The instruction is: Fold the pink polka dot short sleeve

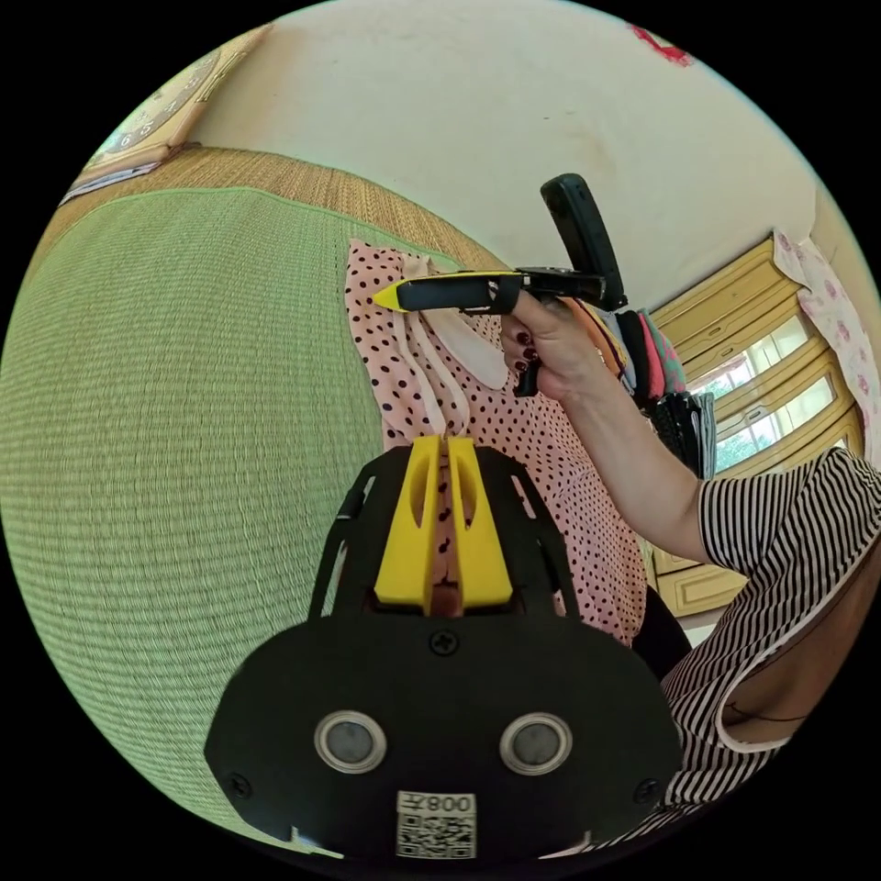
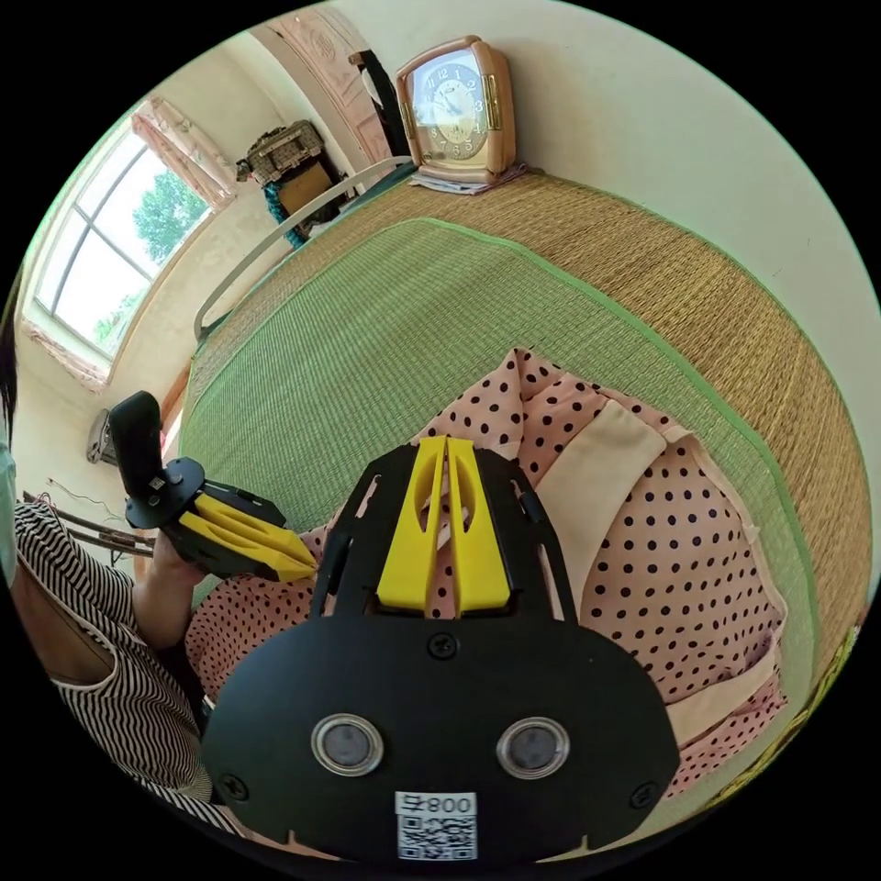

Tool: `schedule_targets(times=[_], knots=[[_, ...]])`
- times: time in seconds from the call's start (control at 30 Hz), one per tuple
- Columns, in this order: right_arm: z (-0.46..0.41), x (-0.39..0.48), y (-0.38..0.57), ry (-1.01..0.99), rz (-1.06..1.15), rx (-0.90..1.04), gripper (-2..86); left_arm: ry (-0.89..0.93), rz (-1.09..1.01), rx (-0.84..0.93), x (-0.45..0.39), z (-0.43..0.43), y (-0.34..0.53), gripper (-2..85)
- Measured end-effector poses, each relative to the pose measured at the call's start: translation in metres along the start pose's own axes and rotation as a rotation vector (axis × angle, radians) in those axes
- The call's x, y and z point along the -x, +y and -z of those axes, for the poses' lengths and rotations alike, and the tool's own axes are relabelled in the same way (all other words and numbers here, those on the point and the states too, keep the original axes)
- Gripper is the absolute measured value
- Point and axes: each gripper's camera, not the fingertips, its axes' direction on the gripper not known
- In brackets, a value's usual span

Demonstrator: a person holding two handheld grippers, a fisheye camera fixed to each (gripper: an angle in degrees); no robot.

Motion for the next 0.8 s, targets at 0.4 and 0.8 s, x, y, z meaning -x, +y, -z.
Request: schedule_targets(times=[0.4, 0.8], knots=[[0.101, 0.062, 0.187, 0.156, -0.240, -0.019, 0.1, 0.220, -0.008, -0.195, -0.017, 0.012, 0.070, 0.4], [0.057, 0.173, 0.388, 0.391, -0.439, 0.316, 0.2, -0.293, -0.235, -0.020, -0.181, 0.032, 0.214, 0.4]])
